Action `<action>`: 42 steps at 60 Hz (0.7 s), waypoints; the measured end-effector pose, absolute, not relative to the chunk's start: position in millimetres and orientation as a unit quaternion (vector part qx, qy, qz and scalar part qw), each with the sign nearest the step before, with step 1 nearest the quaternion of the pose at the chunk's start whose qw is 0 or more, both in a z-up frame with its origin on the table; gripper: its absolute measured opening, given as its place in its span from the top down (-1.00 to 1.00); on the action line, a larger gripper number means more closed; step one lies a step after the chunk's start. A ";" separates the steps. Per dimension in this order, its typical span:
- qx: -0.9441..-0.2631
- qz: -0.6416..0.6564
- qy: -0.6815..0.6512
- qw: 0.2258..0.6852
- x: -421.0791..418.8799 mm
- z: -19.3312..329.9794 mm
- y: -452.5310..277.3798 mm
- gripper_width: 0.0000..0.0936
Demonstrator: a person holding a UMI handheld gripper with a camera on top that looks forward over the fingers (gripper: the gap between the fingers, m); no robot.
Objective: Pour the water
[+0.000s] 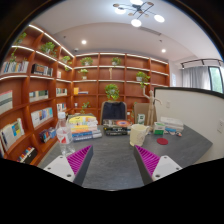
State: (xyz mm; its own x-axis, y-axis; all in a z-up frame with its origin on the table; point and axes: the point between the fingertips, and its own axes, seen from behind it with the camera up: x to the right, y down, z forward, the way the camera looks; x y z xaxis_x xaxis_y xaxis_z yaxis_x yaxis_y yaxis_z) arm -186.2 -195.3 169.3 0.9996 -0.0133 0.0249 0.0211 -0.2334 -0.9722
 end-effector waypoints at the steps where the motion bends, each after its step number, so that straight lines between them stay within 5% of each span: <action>1: -0.786 -0.015 -0.005 0.618 -188.6 173.7 -194.0 -0.86; 19: -0.801 0.019 -0.046 0.596 -317.5 82.0 -166.5 -0.87; 42: -0.764 0.108 -0.028 0.636 -400.4 114.3 -69.6 -0.86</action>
